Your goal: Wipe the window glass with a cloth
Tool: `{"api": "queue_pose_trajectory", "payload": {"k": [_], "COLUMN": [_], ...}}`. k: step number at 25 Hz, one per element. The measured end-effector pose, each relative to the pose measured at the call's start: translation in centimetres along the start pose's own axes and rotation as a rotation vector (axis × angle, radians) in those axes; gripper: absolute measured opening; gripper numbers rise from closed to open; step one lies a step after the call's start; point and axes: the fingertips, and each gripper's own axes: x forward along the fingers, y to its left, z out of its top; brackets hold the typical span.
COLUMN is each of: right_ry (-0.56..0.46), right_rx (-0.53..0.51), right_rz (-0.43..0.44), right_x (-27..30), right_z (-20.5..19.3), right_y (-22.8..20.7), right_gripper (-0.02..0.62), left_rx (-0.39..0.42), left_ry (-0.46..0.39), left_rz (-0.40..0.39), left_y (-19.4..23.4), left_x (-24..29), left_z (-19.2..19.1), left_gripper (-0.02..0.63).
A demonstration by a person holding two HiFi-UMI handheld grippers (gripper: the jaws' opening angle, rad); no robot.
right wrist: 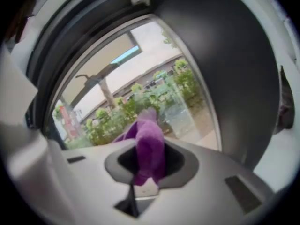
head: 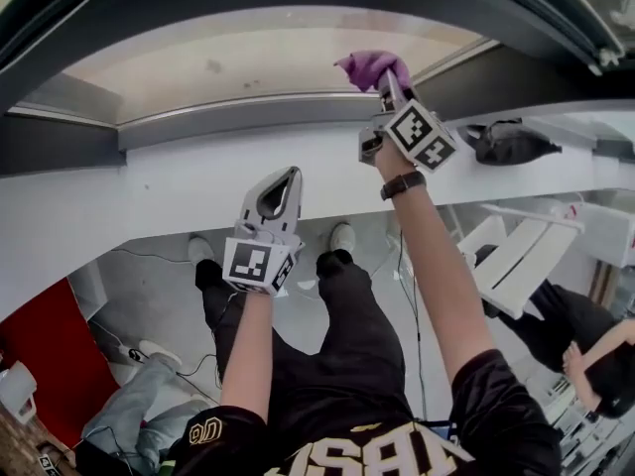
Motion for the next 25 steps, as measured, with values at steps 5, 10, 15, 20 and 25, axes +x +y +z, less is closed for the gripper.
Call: {"api": "queue_pose_trajectory", "payload": {"k": [5, 10, 15, 20, 25], "right_ry": [-0.018, 0.07, 0.229, 0.303, 0.377], "right_rx": [0.116, 0.042, -0.199, -0.233, -0.206], "right_rz": [-0.115, -0.026, 0.235, 0.454, 0.566], "right_x": [-0.9, -0.4, 2.8, 6.1, 9.1], "right_z": [3.1, -2.6, -14.4, -24.2, -32.5], "right_y": [-6.5, 0.9, 18.7, 35.0, 47.1], "right_gripper": [0.081, 0.081, 0.081, 0.081, 0.081], "left_rx": [0.007, 0.01, 0.04, 0.087, 0.096], "left_ry": [-0.003, 0.015, 0.042, 0.094, 0.092], "left_rz": [-0.035, 0.035, 0.15, 0.26, 0.341], "left_y": [-2.9, 1.8, 11.9, 21.8, 27.2], "left_x": [2.2, -1.7, -9.1, -18.3, -25.0], "left_z": [-0.1, 0.2, 1.9, 3.4, 5.1], "left_gripper": [0.017, 0.017, 0.017, 0.017, 0.017]}}
